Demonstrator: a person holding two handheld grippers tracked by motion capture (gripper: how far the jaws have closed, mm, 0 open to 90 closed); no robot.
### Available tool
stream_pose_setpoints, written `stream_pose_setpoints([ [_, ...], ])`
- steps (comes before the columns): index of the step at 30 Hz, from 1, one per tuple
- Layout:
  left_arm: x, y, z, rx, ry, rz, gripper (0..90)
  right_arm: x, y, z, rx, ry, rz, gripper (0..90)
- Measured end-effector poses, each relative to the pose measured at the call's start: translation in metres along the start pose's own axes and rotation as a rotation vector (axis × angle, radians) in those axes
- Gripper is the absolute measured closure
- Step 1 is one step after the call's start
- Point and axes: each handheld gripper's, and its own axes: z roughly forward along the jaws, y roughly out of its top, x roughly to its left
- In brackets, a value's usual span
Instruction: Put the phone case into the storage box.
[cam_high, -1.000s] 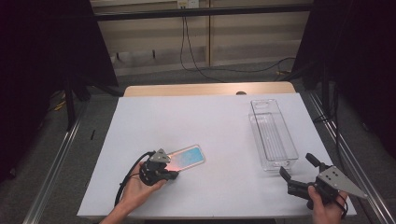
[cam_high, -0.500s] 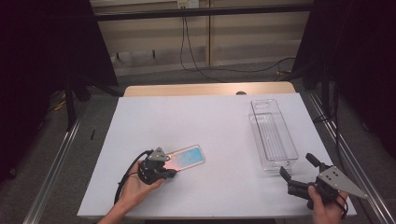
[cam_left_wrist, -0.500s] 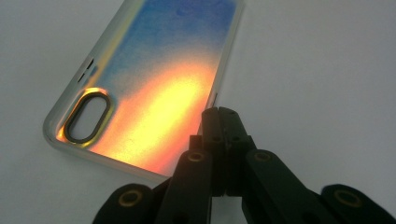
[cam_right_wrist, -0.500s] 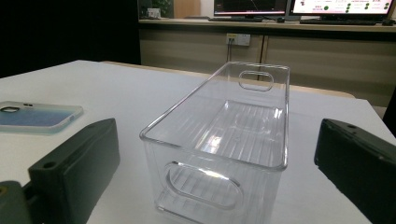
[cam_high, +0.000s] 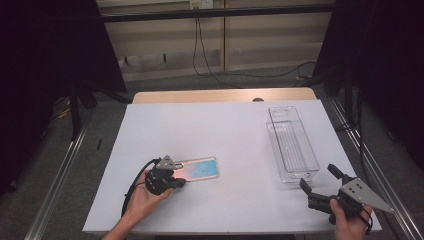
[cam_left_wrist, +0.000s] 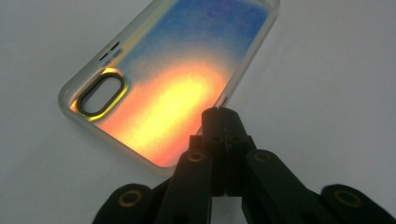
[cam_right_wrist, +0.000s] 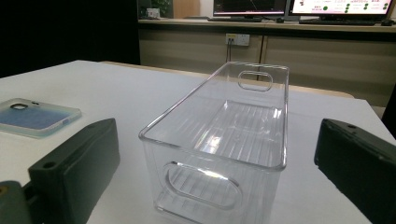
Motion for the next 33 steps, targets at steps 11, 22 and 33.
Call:
stream_pose_setpoints([
  [11,0.006,0.0,-0.001,0.0,0.031,-0.015,90.0,-0.001,0.0,0.0,0.0,-0.005,-0.001,0.0],
  [22,0.008,0.002,0.0,0.001,0.046,-0.015,90.0,0.0,0.0,0.0,-0.002,0.0,-0.003,0.0],
  [33,0.012,0.004,0.002,-0.004,0.053,-0.018,90.0,-0.001,0.0,0.0,0.001,-0.002,-0.001,0.0],
])
